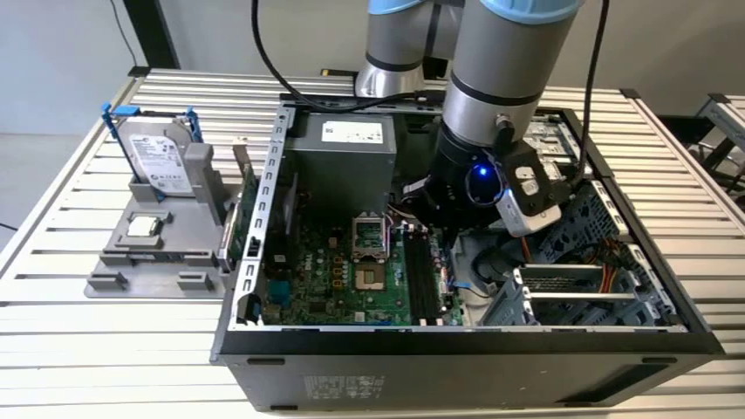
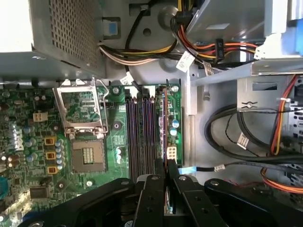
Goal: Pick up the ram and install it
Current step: 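Insert the ram into the slot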
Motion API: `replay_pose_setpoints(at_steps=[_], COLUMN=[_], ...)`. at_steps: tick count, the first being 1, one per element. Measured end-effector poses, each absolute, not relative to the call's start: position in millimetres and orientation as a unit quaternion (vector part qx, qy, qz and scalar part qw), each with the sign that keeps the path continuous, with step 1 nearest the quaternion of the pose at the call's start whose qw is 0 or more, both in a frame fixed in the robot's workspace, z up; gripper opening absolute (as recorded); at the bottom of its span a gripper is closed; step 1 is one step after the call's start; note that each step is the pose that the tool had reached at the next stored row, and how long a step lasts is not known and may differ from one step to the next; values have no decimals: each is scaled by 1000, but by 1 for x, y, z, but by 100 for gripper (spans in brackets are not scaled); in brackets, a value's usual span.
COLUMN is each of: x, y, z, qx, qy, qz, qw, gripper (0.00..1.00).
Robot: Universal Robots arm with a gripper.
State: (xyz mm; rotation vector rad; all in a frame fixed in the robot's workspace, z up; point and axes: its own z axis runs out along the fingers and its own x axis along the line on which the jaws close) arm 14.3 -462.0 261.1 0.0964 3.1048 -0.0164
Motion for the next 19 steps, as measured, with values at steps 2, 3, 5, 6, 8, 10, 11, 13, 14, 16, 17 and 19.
replay_pose_setpoints(at_steps=[2, 3, 5, 6, 8, 10, 11, 13, 14, 16, 17, 19], x=[14, 14, 14, 14, 14, 14, 14, 14, 14, 14, 14, 14], y=[-462, -462, -462, -463, -463, -463, -464, -464, -464, -465, -465, -466], z=[258, 256, 252, 250, 247, 243, 241, 238, 236, 232, 231, 230], qx=[31, 31, 30, 30, 30, 30, 30, 29, 28, 27, 26, 25], qy=[999, 999, 999, 999, 999, 999, 999, 999, 999, 999, 999, 1000], qz=[-5, -5, -5, -5, -5, -5, -5, -5, -5, -6, -6, -6], qw=[18, 18, 18, 18, 18, 18, 18, 18, 18, 18, 18, 18], gripper=[0, 0, 0, 0, 0, 0, 0, 0, 0, 0, 0, 0])
